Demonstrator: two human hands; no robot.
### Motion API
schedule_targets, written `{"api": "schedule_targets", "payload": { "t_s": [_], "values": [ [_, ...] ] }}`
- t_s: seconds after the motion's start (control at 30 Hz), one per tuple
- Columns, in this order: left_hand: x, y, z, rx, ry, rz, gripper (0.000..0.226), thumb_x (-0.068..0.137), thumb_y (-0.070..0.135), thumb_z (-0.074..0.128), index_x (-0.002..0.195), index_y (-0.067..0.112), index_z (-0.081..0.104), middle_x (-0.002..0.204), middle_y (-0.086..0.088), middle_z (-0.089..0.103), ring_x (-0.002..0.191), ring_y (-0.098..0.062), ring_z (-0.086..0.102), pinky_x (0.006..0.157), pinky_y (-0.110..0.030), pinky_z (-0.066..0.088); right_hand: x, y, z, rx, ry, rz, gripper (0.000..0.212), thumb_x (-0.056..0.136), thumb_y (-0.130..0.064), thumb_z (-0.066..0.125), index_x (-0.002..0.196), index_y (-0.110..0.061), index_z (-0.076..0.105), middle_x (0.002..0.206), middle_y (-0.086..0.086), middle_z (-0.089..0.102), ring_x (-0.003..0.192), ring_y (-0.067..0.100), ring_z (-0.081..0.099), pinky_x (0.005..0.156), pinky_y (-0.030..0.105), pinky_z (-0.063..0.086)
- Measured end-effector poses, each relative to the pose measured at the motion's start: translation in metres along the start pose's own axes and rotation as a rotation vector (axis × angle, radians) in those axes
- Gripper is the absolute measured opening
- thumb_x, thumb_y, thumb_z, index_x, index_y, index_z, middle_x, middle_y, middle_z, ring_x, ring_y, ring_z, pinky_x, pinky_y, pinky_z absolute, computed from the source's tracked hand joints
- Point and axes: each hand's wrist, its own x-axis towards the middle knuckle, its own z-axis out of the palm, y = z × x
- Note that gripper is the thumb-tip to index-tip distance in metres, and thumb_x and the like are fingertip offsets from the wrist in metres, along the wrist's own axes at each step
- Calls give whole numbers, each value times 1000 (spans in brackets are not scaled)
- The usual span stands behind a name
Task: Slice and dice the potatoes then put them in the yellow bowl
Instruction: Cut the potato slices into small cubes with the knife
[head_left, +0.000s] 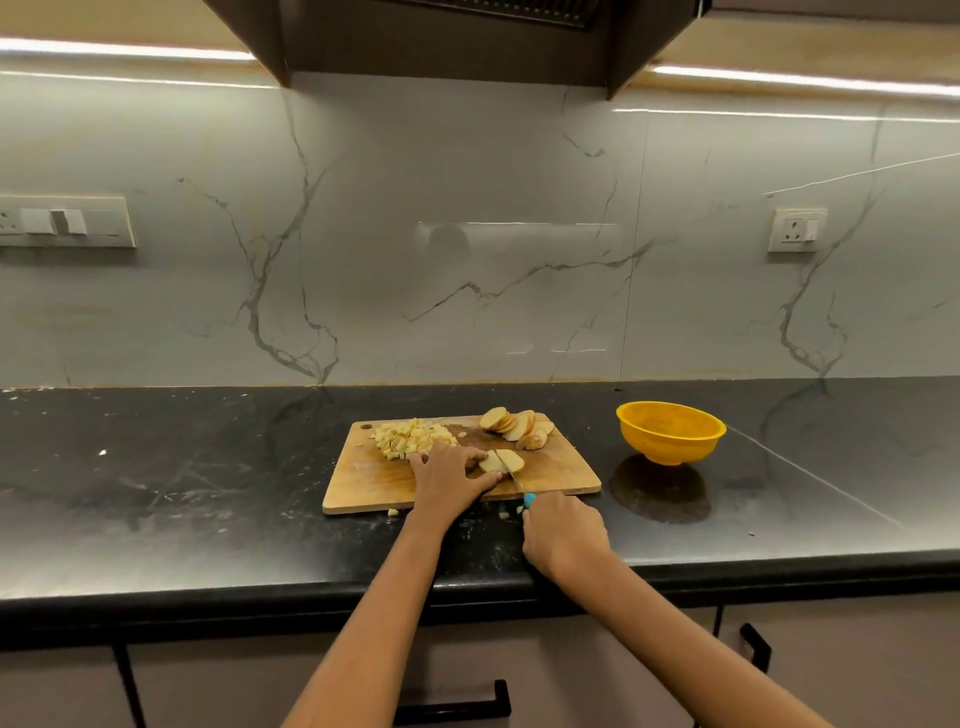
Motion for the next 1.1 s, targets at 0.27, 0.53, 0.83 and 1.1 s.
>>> {"api": "schedule_targets", "payload": {
  "t_s": [0.27, 0.53, 0.83, 1.1],
  "values": [
    [-3, 2, -5, -58, 17, -40, 37, 84, 51, 58, 115, 31, 62, 122, 9, 59, 122, -13, 40, 96, -37, 21, 28, 6, 4, 346, -50, 27, 47, 102, -34, 33, 104, 3, 61, 67, 6, 57, 53, 13, 52, 43, 19, 32],
    [0, -1, -4, -73, 21, -34, 37, 83, 51, 60, 114, 31, 64, 120, 10, 61, 120, -13, 42, 99, -40, 23, 32, 2, 2, 403, -108, 53, 41, 102, -34, 35, 101, 0, 58, 62, 2, 54, 46, 9, 51, 38, 16, 31],
    [3, -1, -5, -86, 27, -8, 33, 83, 48, 62, 110, 29, 67, 115, 11, 64, 116, -12, 48, 88, -36, 21, 46, -16, -24, 444, -406, 184, 19, 102, -19, 36, 104, -2, 45, 78, 15, 52, 56, 23, 55, 42, 26, 46],
    [0, 0, -6, 4, 39, -27, 35, 82, 55, 58, 109, 34, 66, 115, 12, 64, 117, -13, 45, 93, -40, 25, 31, -12, -16, 245, -313, 89, 30, 101, -25, 39, 113, 0, 53, 95, 14, 61, 88, 28, 66, 61, 28, 51]
  ]
}}
